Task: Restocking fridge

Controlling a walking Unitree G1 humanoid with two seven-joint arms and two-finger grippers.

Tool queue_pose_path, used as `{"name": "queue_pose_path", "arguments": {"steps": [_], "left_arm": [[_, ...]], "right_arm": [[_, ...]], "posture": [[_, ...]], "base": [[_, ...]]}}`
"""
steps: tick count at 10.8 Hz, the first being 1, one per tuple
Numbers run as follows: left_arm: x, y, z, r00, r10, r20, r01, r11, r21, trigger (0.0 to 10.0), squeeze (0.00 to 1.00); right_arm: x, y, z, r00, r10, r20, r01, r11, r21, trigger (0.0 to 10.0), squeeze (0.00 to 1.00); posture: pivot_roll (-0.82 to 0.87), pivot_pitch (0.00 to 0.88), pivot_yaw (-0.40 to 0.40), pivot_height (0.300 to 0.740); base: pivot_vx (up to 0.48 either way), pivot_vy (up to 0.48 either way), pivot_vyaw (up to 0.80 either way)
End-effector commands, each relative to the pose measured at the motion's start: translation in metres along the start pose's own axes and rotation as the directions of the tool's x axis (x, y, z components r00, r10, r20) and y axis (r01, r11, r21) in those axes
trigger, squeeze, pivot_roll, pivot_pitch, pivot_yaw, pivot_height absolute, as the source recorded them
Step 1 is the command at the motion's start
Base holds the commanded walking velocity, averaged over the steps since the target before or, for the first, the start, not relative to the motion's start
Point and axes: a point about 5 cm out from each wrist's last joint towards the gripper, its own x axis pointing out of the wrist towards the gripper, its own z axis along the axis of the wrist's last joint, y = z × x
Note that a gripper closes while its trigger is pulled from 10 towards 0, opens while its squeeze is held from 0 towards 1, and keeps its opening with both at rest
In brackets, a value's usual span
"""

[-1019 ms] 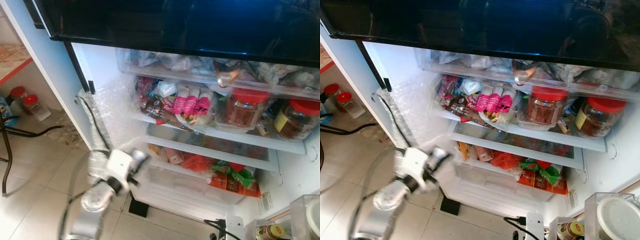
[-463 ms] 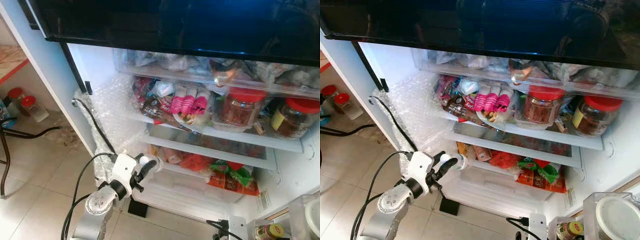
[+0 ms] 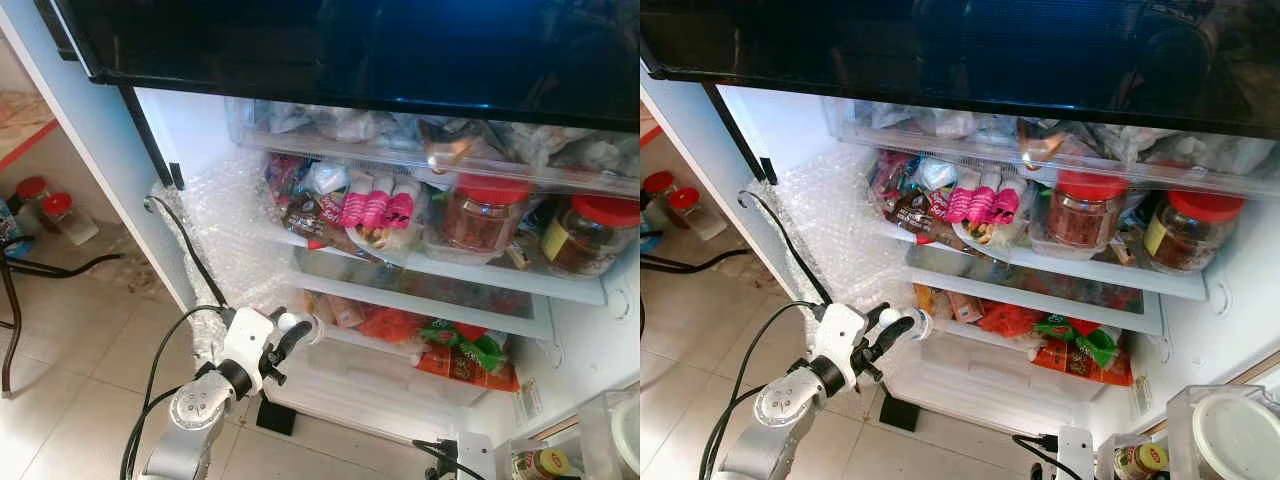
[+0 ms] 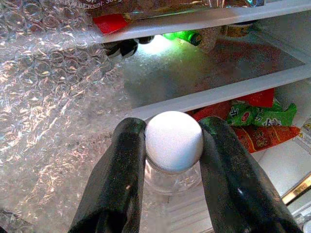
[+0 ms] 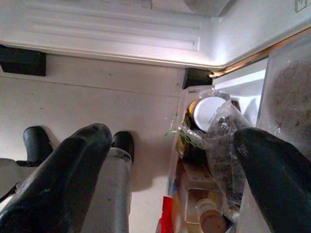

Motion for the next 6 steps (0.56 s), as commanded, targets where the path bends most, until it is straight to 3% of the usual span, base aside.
{"name": "queue_pose_path", "arguments": {"steps": [1, 5, 6], "left_arm": [[0.0000, 0.0008, 0.0017, 1.000, -0.013, 0.011, 0.013, 1.000, 0.017, 10.0, 0.00], [0.0014, -0.0002, 0.0010, 1.000, -0.028, 0.001, 0.028, 0.999, 0.025, 10.0, 0.00], [0.0018, -0.0003, 0.0012, 1.000, -0.030, 0.001, 0.030, 0.999, 0.026, 10.0, 0.00]], "right_arm": [[-0.0011, 0.0007, -0.0090, 1.000, -0.001, -0.031, 0.001, 1.000, 0.015, 10.0, 0.00], [-0.0012, 0.0016, -0.0098, 0.999, 0.006, -0.033, -0.006, 1.000, 0.000, 10.0, 0.00], [-0.0012, 0.0015, -0.0095, 1.000, 0.006, -0.031, -0.006, 1.000, -0.001, 10.0, 0.00]], "posture": [[-0.01, 0.066, 0.036, 0.702], [-0.01, 0.056, 0.043, 0.633], [-0.01, 0.061, 0.042, 0.633]], "base": [[0.000, 0.000, 0.00], [0.000, 0.000, 0.00], [0.000, 0.000, 0.00]]}}
